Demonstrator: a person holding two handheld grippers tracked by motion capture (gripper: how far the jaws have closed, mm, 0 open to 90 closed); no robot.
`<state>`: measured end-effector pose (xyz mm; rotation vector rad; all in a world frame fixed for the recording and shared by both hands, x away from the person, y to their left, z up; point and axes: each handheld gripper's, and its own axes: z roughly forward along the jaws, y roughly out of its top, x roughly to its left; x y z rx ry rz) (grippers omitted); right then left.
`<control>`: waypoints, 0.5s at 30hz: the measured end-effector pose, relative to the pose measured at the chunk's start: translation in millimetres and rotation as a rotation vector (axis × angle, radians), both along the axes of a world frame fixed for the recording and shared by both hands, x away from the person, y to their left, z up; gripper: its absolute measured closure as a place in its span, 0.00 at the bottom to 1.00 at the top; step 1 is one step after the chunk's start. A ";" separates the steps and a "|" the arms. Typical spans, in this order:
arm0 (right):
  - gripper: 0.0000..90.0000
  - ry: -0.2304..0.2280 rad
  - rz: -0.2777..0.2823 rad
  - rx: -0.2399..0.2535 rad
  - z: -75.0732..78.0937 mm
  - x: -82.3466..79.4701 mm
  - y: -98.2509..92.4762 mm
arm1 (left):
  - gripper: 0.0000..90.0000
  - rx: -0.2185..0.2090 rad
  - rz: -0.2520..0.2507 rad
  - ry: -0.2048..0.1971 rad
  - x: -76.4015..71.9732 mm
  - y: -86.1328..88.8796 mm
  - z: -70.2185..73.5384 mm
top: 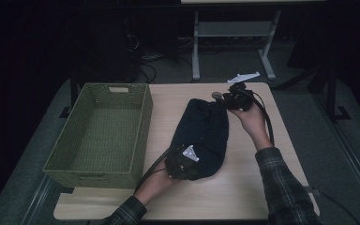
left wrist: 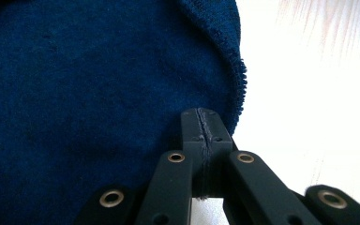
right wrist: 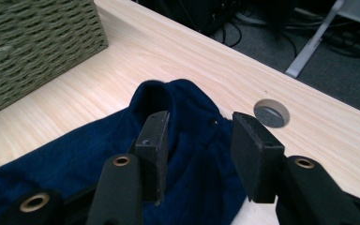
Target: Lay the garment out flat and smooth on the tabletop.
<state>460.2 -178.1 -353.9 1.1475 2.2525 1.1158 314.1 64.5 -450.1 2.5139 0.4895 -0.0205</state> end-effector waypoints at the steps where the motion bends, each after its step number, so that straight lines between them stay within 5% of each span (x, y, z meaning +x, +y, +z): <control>1: 0.68 0.000 0.001 0.006 0.6 -4.0 -2.3 | 1.00 -0.003 0.000 0.003 0.6 0.3 -0.1; 6: 0.79 0.009 0.012 0.070 -0.4 -28.0 -19.6 | 1.00 -0.013 0.003 0.006 1.1 0.7 -1.0; 15: 1.00 0.002 0.046 0.056 -15.1 -69.4 -30.1 | 1.00 -0.018 0.005 0.010 1.8 1.4 -1.1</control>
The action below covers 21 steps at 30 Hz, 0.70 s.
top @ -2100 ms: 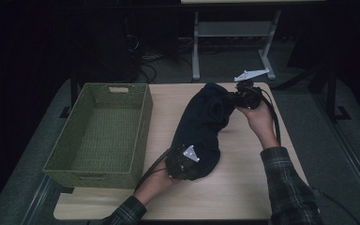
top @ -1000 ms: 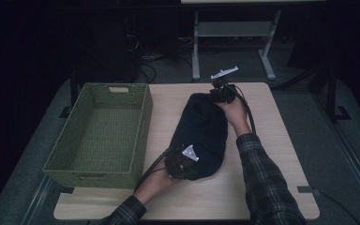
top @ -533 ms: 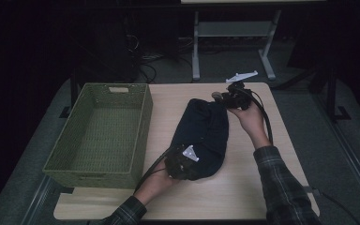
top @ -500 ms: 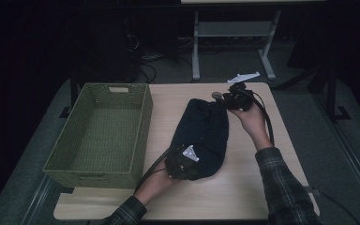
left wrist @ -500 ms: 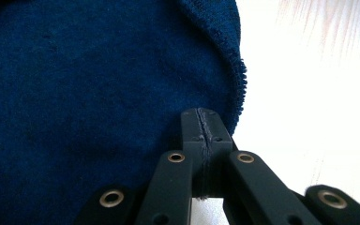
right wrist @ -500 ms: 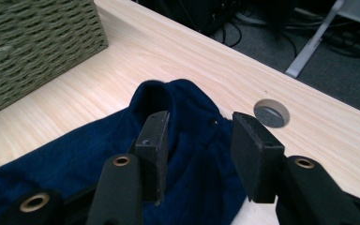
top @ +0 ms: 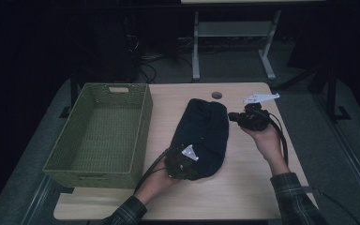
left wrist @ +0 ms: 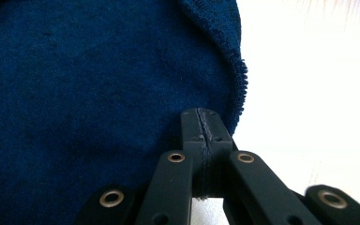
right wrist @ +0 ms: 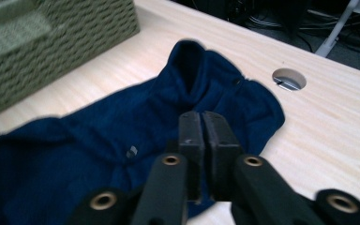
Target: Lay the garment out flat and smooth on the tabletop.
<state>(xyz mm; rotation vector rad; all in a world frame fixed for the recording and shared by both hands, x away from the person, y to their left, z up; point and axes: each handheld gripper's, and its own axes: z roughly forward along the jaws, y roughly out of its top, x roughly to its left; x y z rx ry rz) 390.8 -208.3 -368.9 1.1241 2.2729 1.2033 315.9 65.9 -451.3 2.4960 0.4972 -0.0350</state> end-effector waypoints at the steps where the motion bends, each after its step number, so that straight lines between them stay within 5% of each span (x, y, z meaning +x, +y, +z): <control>1: 1.00 -0.005 0.004 -0.002 -2.8 -4.2 0.0 | 1.00 -0.001 0.000 0.001 0.1 0.0 -0.1; 11: 1.00 0.048 0.061 -0.003 -42.2 -28.3 3.4 | 1.00 0.003 -0.003 0.004 -0.2 0.5 0.1; 21: 1.00 0.127 0.075 -0.015 -83.8 -28.5 5.0 | 0.96 0.001 0.020 -0.002 2.7 2.5 8.7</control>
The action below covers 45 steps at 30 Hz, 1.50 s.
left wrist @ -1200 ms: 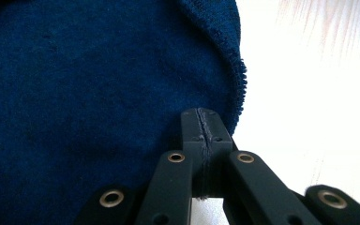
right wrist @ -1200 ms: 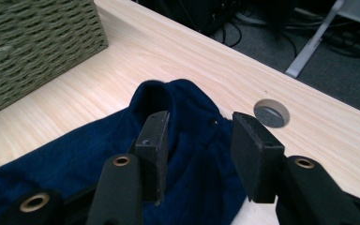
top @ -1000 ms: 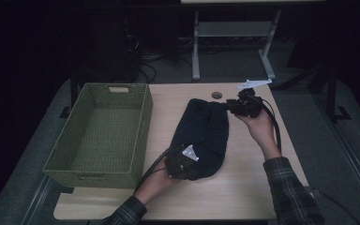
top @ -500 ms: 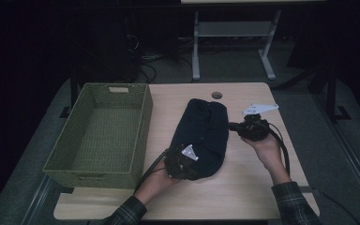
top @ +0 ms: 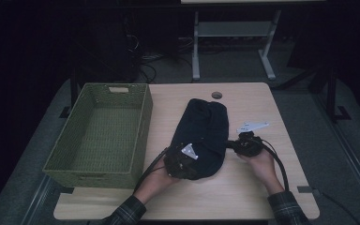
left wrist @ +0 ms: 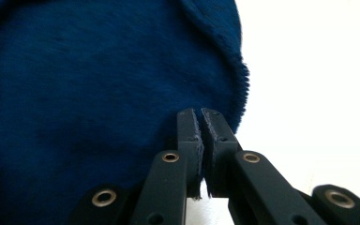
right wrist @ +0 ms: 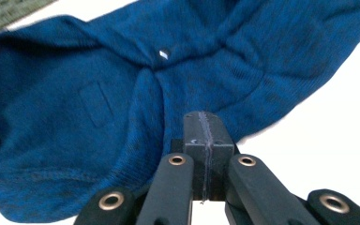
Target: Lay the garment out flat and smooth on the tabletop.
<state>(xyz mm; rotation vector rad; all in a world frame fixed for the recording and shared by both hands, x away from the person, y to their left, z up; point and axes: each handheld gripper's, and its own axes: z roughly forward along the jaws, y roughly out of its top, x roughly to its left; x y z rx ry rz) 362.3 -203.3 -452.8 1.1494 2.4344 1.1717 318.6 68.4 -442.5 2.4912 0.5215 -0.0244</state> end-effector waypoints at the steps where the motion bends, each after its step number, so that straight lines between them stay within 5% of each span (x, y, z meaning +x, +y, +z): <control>1: 1.00 0.004 0.004 -0.006 -2.4 0.6 0.9 | 0.96 -0.004 0.009 -0.003 1.5 1.1 2.7; 7: 1.00 0.014 0.008 -0.018 -5.8 0.5 6.8 | 0.97 -0.014 0.090 -0.057 17.3 6.9 20.9; 17: 1.00 0.007 0.016 -0.019 -9.3 1.6 10.2 | 1.00 0.019 0.299 -0.150 72.9 8.6 35.6; 25: 1.00 0.006 0.023 -0.025 -10.4 2.0 11.3 | 1.00 0.069 0.417 -0.124 106.8 17.1 18.6; 31: 1.00 0.015 0.028 -0.051 -13.9 1.9 16.6 | 1.00 0.147 0.445 -0.096 118.0 16.7 -0.9; 45: 1.00 0.010 -0.011 -0.137 -14.5 3.6 8.7 | 1.00 0.155 0.442 -0.078 113.7 15.5 -4.5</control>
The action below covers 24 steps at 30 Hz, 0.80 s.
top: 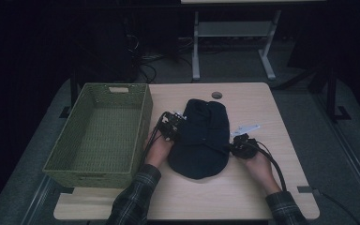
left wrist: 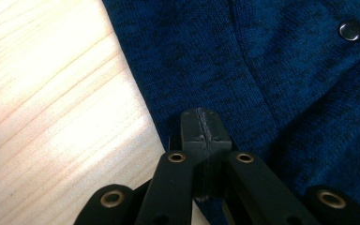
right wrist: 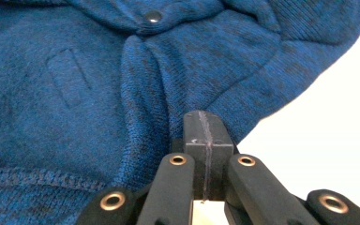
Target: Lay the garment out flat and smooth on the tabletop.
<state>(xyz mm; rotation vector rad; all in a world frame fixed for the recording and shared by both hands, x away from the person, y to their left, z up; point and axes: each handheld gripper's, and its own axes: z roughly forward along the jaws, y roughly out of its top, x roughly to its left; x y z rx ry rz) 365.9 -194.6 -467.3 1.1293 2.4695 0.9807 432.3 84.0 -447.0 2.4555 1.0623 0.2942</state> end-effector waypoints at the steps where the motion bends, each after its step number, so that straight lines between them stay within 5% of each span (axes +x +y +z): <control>1: 1.00 0.006 -0.009 -0.001 0.3 -0.1 -1.2 | 1.00 -0.007 -0.002 0.005 -0.4 0.1 -0.1; 9: 1.00 0.000 -0.064 -0.031 1.5 -1.5 -11.9 | 1.00 -0.053 -0.036 0.022 -11.0 -0.6 -1.4; 24: 1.00 0.037 -0.054 -0.041 4.7 -28.0 -28.5 | 1.00 -0.132 -0.166 0.077 -43.0 -3.8 -3.6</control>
